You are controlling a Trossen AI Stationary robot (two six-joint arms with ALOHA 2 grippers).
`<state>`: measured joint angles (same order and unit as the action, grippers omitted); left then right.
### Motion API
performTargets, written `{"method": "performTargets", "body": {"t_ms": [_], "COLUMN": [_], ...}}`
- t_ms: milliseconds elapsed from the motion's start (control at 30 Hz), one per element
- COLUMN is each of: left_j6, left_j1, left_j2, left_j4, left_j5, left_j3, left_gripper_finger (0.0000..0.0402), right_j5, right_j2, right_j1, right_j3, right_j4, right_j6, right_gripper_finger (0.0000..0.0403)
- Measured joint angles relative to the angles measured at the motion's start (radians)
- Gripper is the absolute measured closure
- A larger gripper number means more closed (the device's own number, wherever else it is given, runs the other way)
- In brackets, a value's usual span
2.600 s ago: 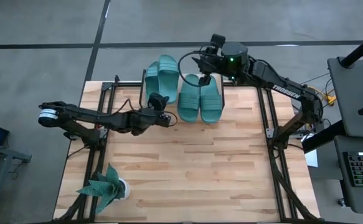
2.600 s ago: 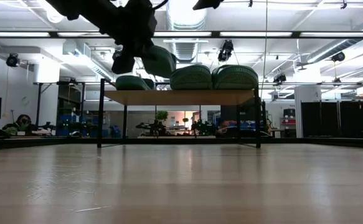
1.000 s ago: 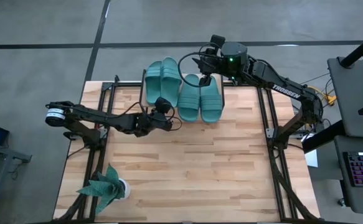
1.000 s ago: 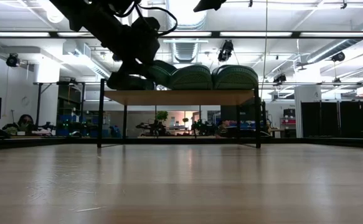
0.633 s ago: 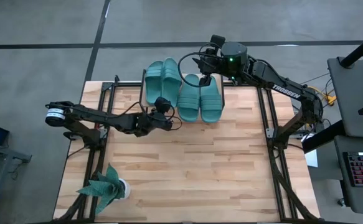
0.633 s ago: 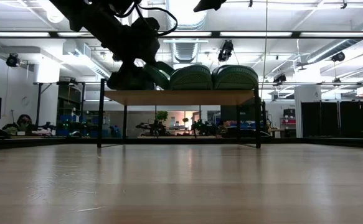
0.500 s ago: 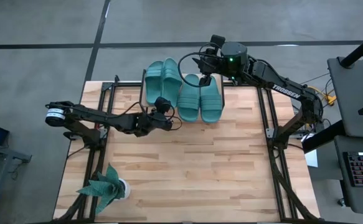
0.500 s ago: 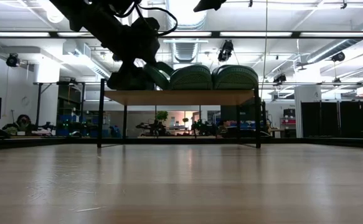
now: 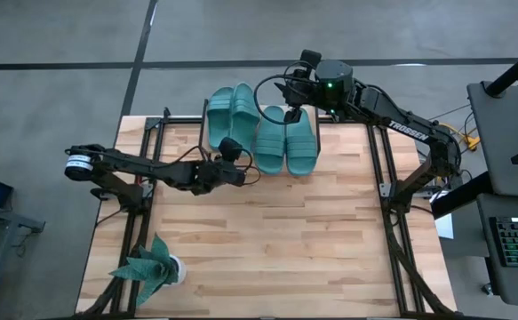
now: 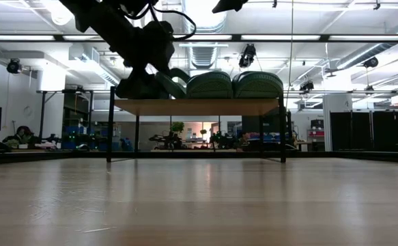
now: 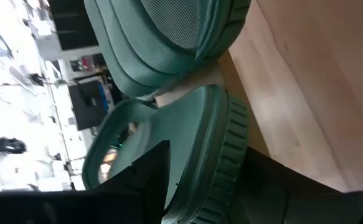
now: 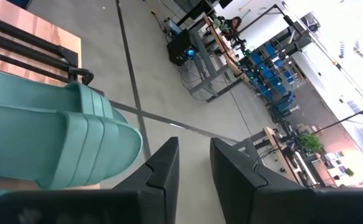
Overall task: Pick and place slides into the shelf
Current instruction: Put the green slide on the shelf
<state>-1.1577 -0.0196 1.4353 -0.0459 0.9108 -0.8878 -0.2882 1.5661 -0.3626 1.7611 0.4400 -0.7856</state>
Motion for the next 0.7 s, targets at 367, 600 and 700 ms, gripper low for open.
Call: {"method": "performTargets", "body": {"t_ms": [367, 600, 700], "left_j6": [0.158, 0.162, 0.164], "left_j1": [0.010, 0.015, 0.015], "left_j2": [0.000, 0.000, 0.000], "left_j4": [-0.175, -0.170, -0.132], "left_j5": [-0.006, -0.011, -0.011], "left_j3": [-0.052, -0.064, -0.063], "left_gripper_finger": [0.0248, 0.0248, 0.0248], "right_j5": [0.000, 0.000, 0.000], "right_j2": [0.000, 0.000, 0.000], "right_j1": [0.000, 0.000, 0.000], "right_j3": [0.000, 0.000, 0.000], "right_j4": [0.000, 0.000, 0.000], "right_j6": [0.000, 0.000, 0.001], "right_gripper_finger": [0.0321, 0.0321, 0.0321]}}
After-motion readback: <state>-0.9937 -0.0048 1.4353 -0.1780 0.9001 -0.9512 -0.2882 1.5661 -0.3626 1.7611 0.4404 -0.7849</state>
